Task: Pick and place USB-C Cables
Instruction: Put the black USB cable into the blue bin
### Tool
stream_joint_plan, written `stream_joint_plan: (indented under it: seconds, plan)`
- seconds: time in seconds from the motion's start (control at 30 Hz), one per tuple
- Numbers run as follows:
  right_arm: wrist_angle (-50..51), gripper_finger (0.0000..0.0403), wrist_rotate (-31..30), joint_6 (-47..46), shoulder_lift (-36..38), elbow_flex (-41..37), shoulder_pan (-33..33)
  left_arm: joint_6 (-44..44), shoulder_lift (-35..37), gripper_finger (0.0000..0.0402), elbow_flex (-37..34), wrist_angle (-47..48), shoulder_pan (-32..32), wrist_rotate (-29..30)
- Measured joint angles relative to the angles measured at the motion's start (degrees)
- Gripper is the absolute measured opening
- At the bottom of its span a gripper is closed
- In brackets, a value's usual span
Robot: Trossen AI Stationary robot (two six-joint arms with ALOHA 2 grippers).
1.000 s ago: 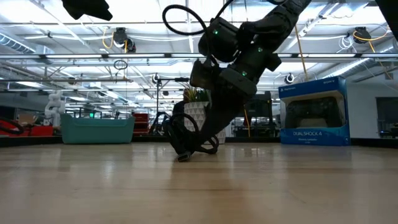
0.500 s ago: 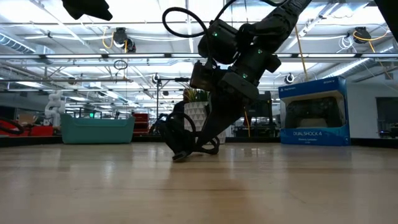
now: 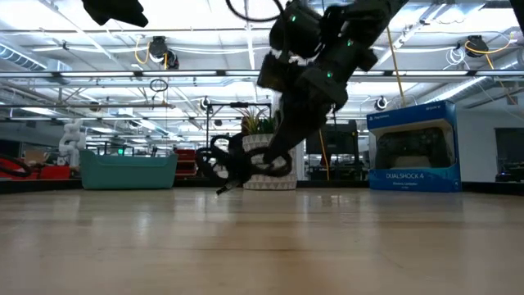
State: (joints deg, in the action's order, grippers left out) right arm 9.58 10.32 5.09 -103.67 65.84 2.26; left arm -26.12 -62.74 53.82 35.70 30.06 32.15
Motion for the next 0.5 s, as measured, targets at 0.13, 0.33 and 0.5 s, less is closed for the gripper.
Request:
stream_joint_plan:
  seconds: [0.13,0.33,0.5]
  plan:
    - [2.89,0.0025,-5.29,-0.28,3.95,0.0,-1.3,0.12,0.0,0.0129,0.0,-0.33,0.0,0.01]
    - [6.74,0.0016,-14.24,-0.61,11.87,-0.02,-4.34,0.6,0.0,0.0129,0.0,-2.02,0.0,0.22]
    - [9.74,0.0015,-23.05,-1.4,19.12,-0.01,-7.68,1.48,0.02,0.0129,0.0,-2.93,0.0,0.36]
